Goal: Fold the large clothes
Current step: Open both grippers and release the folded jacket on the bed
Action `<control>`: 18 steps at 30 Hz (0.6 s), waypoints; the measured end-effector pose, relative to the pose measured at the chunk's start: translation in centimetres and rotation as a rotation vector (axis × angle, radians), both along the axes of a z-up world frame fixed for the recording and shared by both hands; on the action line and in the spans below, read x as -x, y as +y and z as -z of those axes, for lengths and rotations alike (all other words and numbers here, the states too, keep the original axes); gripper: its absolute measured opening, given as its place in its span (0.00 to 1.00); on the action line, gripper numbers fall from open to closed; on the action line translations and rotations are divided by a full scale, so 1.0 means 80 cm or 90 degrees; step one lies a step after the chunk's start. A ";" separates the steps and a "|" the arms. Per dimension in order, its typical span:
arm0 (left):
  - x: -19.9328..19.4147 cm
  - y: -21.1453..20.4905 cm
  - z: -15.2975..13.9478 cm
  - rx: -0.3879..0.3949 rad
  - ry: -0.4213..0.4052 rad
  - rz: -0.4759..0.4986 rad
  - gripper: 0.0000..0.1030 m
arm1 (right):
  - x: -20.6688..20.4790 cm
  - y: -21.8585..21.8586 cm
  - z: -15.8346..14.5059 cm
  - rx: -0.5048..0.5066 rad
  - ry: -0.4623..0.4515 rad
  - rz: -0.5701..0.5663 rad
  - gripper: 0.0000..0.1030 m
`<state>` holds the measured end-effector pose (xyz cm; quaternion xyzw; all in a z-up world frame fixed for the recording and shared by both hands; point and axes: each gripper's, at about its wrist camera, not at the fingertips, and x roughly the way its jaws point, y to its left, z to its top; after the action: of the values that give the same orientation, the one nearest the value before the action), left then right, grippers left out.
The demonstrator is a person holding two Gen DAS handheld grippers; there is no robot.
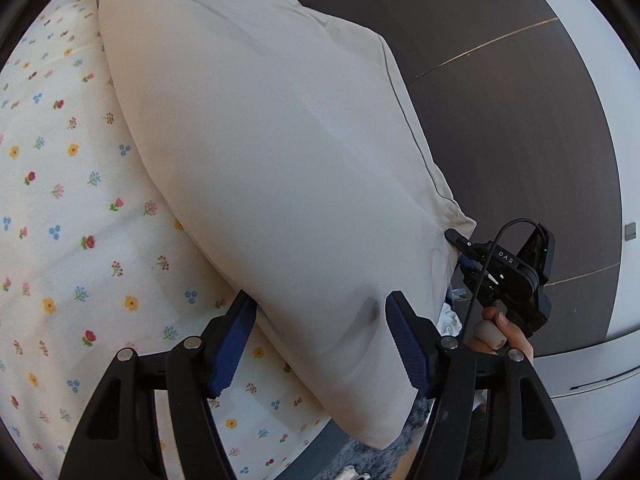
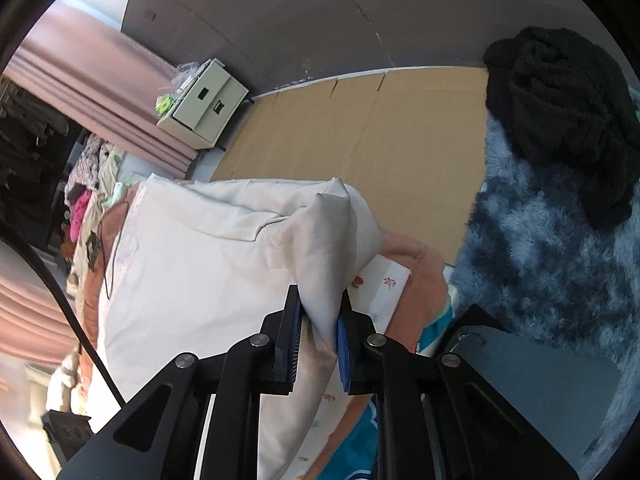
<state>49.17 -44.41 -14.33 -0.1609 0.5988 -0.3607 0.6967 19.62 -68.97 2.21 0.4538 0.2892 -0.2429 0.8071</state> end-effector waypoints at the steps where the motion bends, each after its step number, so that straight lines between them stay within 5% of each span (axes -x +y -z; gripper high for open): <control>1: 0.001 -0.002 -0.001 0.000 -0.003 0.002 0.66 | 0.003 0.001 -0.004 0.005 0.006 -0.001 0.15; 11: 0.028 0.025 -0.070 -0.014 -0.104 -0.004 0.67 | 0.041 0.103 -0.049 0.070 0.019 -0.040 0.21; 12: 0.033 0.029 -0.081 -0.015 -0.117 -0.006 0.68 | 0.043 0.116 -0.051 0.075 0.019 -0.044 0.39; 13: 0.036 0.032 -0.089 -0.015 -0.127 -0.009 0.71 | 0.045 0.122 -0.054 0.082 0.018 -0.048 0.68; 14: 0.041 0.036 -0.099 -0.014 -0.138 -0.013 0.72 | 0.052 0.130 -0.059 0.090 0.013 -0.052 0.78; 18: 0.062 0.061 -0.136 -0.015 -0.180 -0.030 0.79 | 0.081 0.172 -0.077 0.128 0.010 -0.055 0.82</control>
<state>44.18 -39.54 -3.47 -0.1142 0.4949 -0.3560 0.7844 13.17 -55.19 8.34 0.3559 0.2890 -0.2391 0.8559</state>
